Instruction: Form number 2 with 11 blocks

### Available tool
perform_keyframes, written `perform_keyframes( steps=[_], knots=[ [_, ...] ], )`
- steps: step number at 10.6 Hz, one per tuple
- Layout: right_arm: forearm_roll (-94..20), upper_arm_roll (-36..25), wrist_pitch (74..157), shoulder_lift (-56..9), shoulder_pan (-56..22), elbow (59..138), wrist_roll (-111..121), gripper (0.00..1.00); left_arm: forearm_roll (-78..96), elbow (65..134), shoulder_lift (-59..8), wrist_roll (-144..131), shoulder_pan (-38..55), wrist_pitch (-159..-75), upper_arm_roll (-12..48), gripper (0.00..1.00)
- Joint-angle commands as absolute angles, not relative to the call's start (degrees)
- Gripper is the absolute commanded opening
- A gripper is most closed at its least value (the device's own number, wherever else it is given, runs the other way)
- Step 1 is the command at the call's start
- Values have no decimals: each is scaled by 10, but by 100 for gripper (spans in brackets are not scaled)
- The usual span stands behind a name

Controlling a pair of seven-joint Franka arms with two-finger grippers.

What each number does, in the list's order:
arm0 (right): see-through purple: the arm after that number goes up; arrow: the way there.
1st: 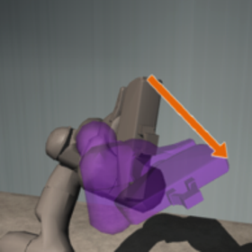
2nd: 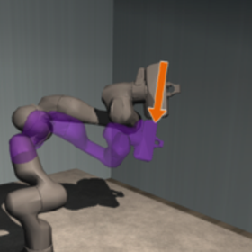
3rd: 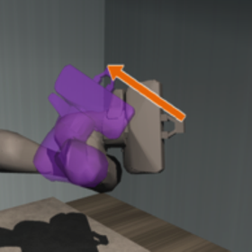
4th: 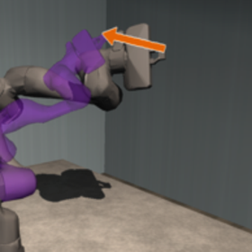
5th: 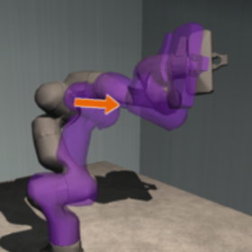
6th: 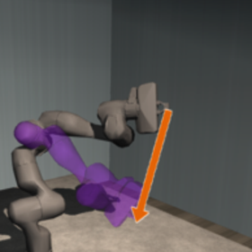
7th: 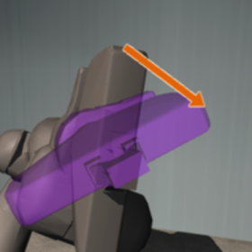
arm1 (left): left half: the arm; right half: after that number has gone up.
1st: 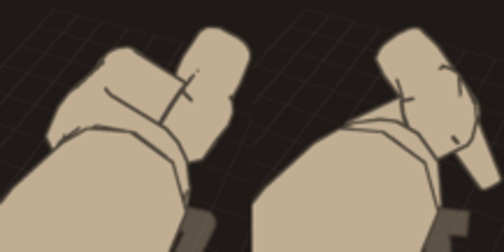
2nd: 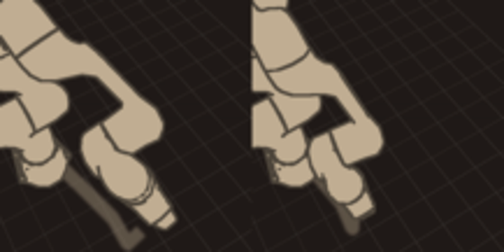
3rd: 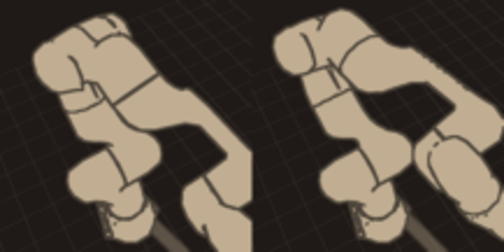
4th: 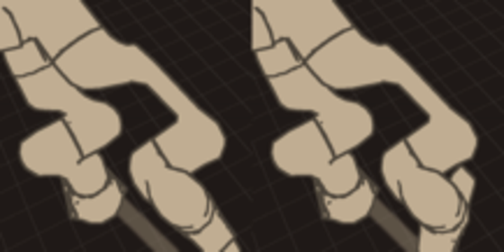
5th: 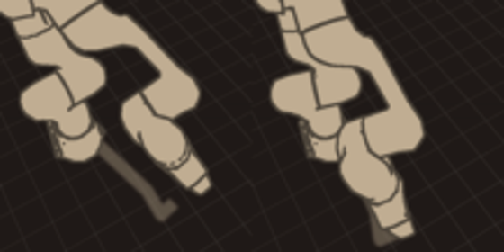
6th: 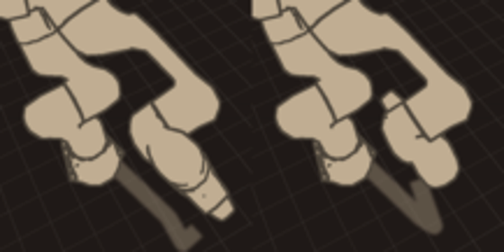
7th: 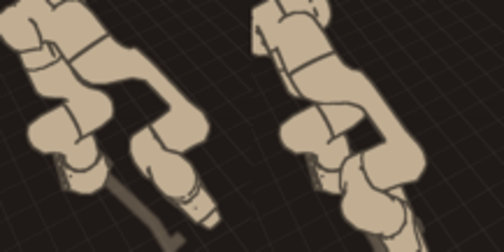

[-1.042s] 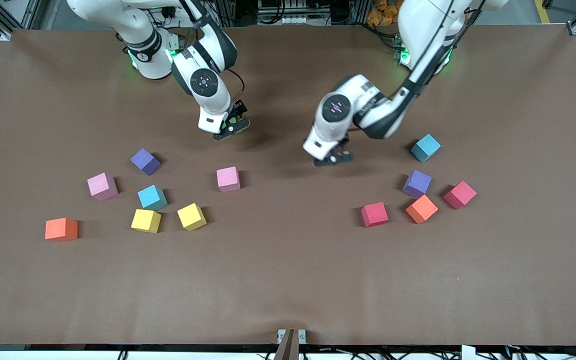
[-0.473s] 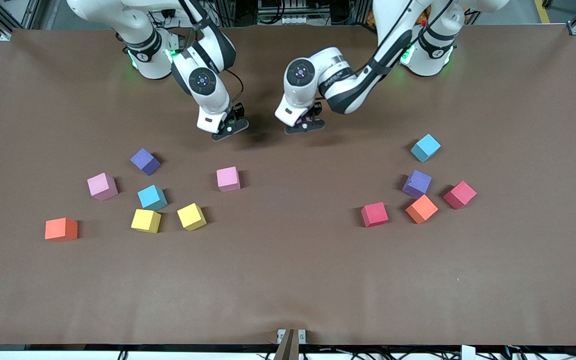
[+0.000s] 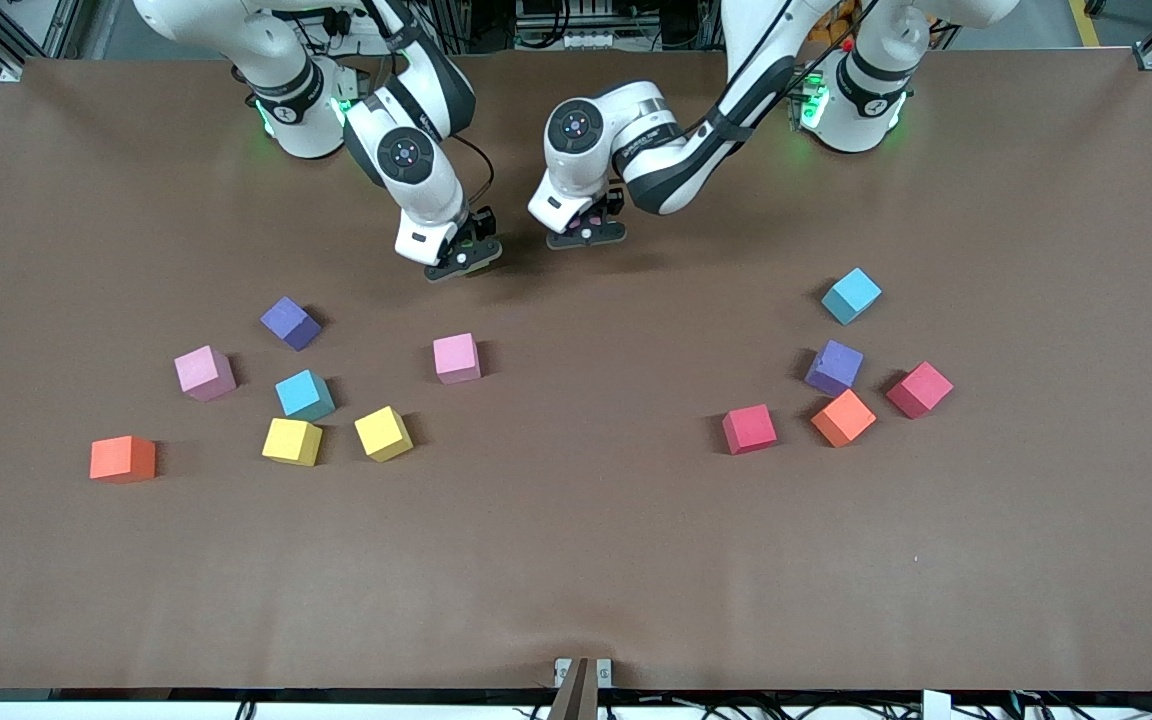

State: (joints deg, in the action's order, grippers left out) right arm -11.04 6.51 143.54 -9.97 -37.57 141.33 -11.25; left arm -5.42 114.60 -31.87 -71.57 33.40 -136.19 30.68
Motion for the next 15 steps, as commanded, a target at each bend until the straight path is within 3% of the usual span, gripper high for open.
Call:
perform_keyframes(
  steps=[1,6,9,10,11,15],
  knots=[
    [-122,62,1420,-86,-384,1412,-117,0,-66,1132,-337,-739,346,-1383,308,15],
    [-121,60,1404,-74,-378,1412,-149,0,-68,1132,-352,-741,358,-1402,308,18],
    [-114,59,1404,-73,-375,1412,-69,0,-99,1132,-357,-757,367,-1407,309,27],
    [-114,56,1404,-70,-371,1413,-35,0,-102,1132,-359,-758,367,-1407,309,45],
    [-114,56,1401,-69,-360,1413,-6,0,-102,1132,-359,-758,366,-1407,309,99],
    [-113,55,1404,-68,-344,1414,85,0,-111,1133,-331,-789,358,-1405,309,100]
  ],
)
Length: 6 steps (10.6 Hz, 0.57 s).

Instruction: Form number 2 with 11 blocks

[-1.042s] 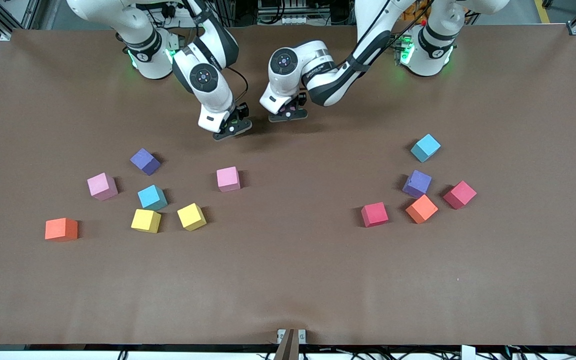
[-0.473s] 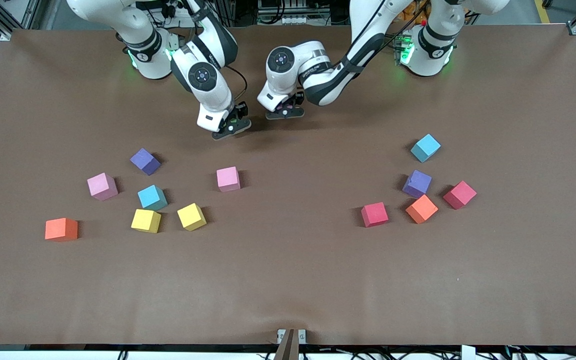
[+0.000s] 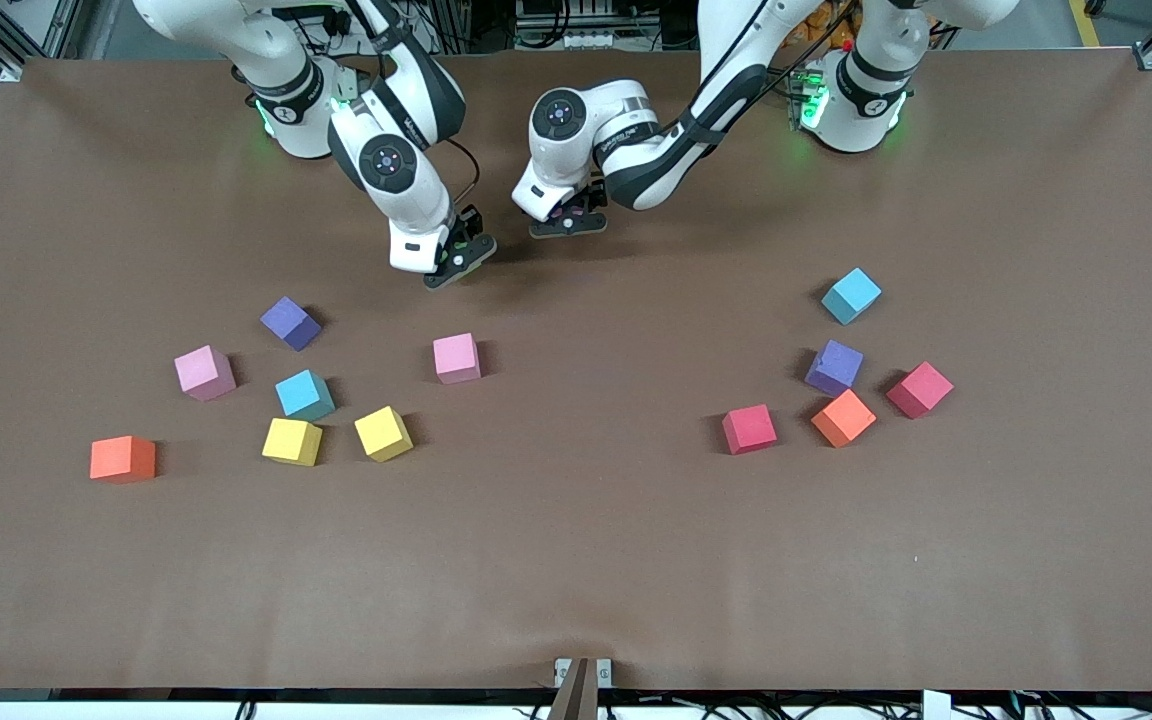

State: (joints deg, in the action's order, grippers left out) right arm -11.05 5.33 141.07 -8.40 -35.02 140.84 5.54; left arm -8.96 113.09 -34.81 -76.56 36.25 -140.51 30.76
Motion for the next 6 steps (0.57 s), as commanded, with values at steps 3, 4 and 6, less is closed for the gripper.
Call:
perform_keyframes(
  steps=[3,4,6],
  knots=[
    [-61,56,1402,-53,-343,1413,123,0,-140,1143,-300,-799,350,-1399,309,100],
    [-48,56,1401,-45,-343,1413,150,0,-151,1153,-289,-800,337,-1391,309,100],
    [-48,56,1407,-45,-332,1412,197,0,-151,1155,-266,-798,316,-1350,308,100]
  ],
)
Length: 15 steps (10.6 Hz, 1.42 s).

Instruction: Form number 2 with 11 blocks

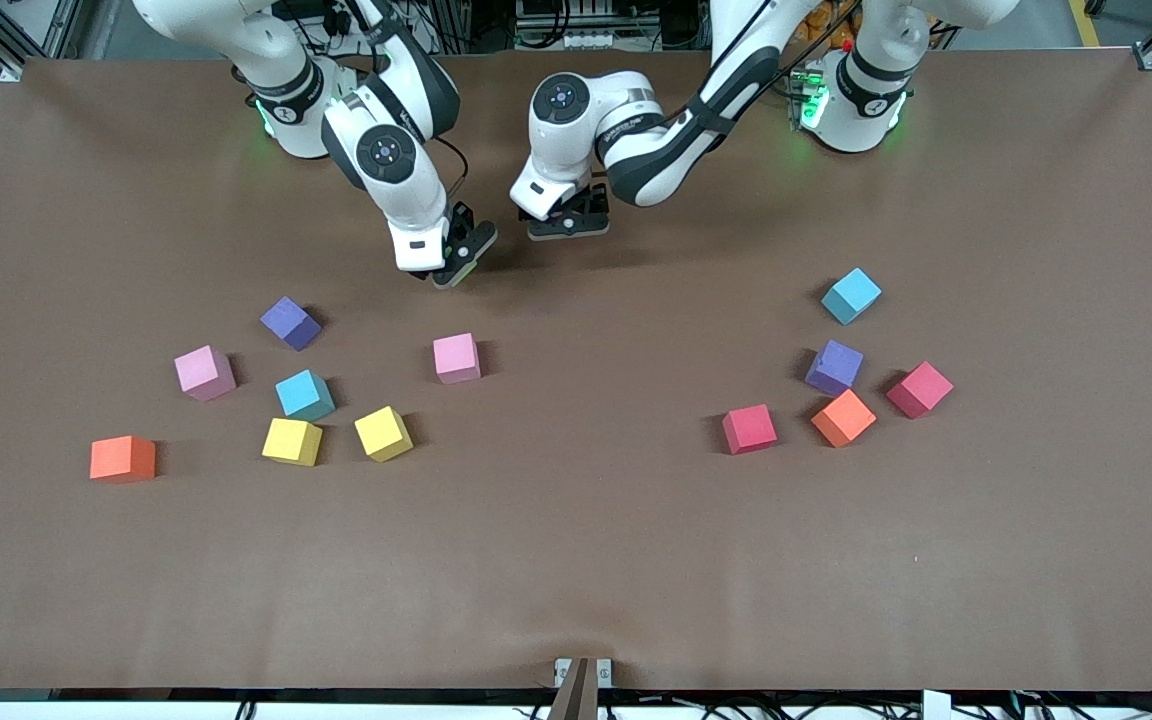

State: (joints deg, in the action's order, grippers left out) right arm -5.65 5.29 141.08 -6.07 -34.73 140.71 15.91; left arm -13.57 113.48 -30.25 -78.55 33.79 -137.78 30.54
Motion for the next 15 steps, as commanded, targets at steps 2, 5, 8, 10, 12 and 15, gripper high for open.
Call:
perform_keyframes(
  steps=[2,5,8,10,12,15],
  knots=[
    [-47,59,1409,-44,-337,1411,223,0,-151,1147,-228,-786,263,-1315,305,100],
    [16,62,1400,-38,-392,1401,253,0,-157,1110,-224,-763,205,-1313,293,100],
    [69,62,1391,-73,-487,1356,254,0,-201,1075,-233,-674,165,-1313,230,100],
    [72,62,1307,-109,-532,1296,271,0,-196,1034,-274,-601,163,-1316,175,100],
    [72,62,1255,-120,-535,1274,290,0,-193,1007,-301,-605,154,-1316,155,100],
    [71,62,1280,-148,-545,1267,283,0,-192,986,-336,-611,140,-1316,140,100]
  ],
)
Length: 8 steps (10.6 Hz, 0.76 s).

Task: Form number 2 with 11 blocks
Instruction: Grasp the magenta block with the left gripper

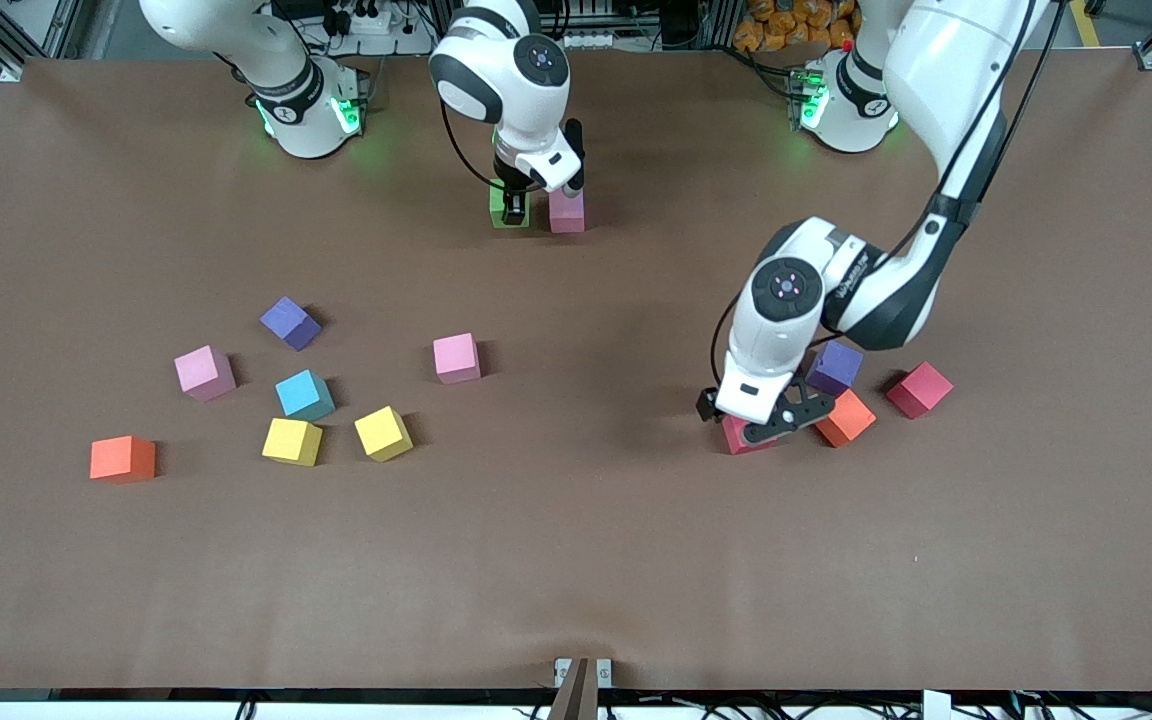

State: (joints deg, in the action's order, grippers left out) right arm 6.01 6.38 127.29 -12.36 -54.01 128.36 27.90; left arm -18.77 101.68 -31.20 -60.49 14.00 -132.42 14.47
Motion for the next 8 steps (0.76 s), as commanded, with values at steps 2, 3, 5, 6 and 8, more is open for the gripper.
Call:
perform_keyframes(
  steps=[2,3,5,6,8],
  knots=[
    [71,62,1293,-162,-547,1265,270,0,-185,968,-357,-606,132,-1316,139,100],
    [71,62,1302,-168,-555,1264,256,0,-189,967,-364,-602,132,-1316,138,100],
    [71,62,1310,-180,-566,1261,248,0,-187,967,-373,-601,128,-1317,138,100],
    [72,62,1315,-186,-566,1258,248,0,-186,966,-379,-601,128,-1317,138,100],
    [73,62,1317,-199,-568,1247,248,0,-188,966,-388,-600,128,-1319,138,100]
  ],
)
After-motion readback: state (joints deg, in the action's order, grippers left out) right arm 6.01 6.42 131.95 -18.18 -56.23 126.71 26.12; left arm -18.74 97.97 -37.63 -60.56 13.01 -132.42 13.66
